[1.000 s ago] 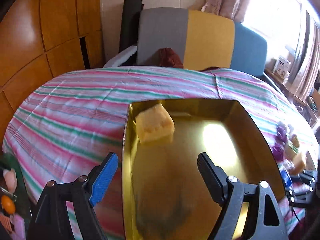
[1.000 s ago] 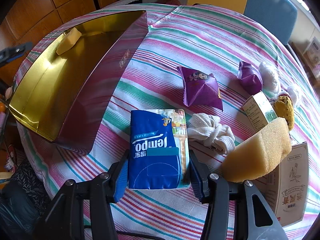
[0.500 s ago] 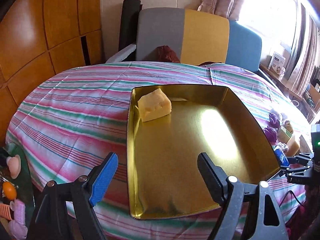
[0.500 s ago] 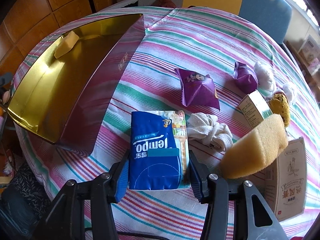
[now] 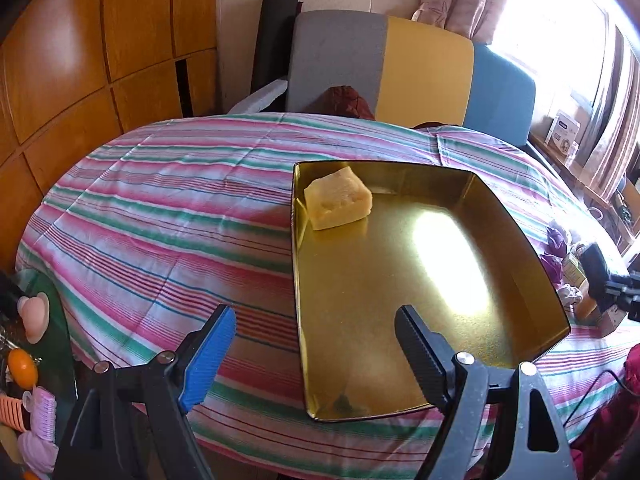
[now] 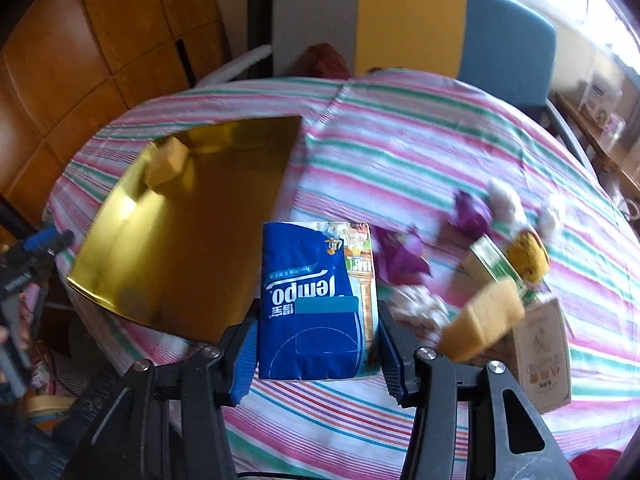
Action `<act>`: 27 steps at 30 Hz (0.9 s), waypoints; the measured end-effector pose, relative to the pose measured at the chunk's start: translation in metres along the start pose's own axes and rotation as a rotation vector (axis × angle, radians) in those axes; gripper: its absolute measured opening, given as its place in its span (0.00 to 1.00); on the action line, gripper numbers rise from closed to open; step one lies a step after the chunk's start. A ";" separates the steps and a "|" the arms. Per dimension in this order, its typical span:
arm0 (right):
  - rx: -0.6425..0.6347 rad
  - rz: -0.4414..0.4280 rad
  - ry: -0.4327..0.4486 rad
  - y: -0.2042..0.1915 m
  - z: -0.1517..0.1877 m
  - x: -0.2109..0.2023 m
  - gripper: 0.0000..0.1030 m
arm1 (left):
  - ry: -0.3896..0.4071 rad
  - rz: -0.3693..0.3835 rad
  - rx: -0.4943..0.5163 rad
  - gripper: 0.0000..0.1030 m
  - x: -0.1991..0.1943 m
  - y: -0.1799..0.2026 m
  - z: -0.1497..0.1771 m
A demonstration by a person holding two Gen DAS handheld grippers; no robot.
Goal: Organize objects
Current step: 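Carry the blue tissue pack into the gold tray and open the right tool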
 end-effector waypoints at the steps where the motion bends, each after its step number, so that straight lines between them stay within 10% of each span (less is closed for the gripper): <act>1: -0.021 -0.019 0.001 -0.015 -0.008 0.001 0.51 | -0.005 0.002 -0.005 0.81 0.000 -0.004 0.001; 12: -0.118 -0.143 -0.144 -0.157 -0.057 0.095 0.51 | -0.062 0.024 -0.157 0.80 0.006 -0.061 0.012; 21: -0.007 -0.152 -0.231 -0.199 -0.095 0.163 0.52 | -0.097 0.049 -0.209 0.76 0.019 -0.076 0.017; 27: 0.133 -0.326 -0.244 -0.210 -0.107 0.180 0.59 | -0.105 0.051 -0.223 0.76 0.022 -0.080 0.019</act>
Point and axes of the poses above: each gripper's, at about its wrist camera, not at the fingertips, and x roughly the way its jaws point, y to its right, z to its underside, the point moved 8 cm from there along x, roughly the way its jaws point, and after that the axes turned 6 degrees about -y, right-handed, at the moved point
